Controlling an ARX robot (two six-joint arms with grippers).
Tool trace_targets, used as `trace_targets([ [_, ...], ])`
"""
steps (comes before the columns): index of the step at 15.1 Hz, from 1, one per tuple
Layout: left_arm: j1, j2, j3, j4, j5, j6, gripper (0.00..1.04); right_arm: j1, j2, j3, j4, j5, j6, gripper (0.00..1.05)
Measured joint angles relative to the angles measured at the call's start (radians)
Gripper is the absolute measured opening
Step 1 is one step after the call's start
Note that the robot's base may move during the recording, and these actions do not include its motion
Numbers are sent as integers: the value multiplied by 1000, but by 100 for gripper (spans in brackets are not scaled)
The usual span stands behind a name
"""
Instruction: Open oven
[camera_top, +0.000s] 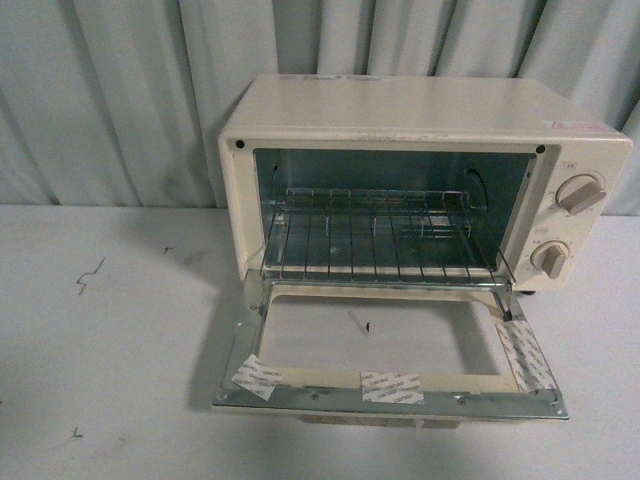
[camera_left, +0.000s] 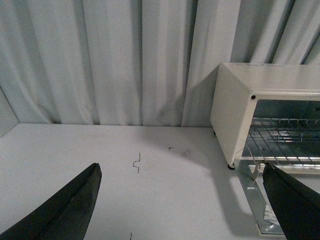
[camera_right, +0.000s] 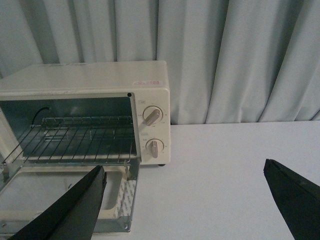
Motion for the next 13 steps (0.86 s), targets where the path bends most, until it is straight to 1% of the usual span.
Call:
trace_targets([
  [13,0,0,0,0,0,0,98,0,0,0,0,0,0,98],
])
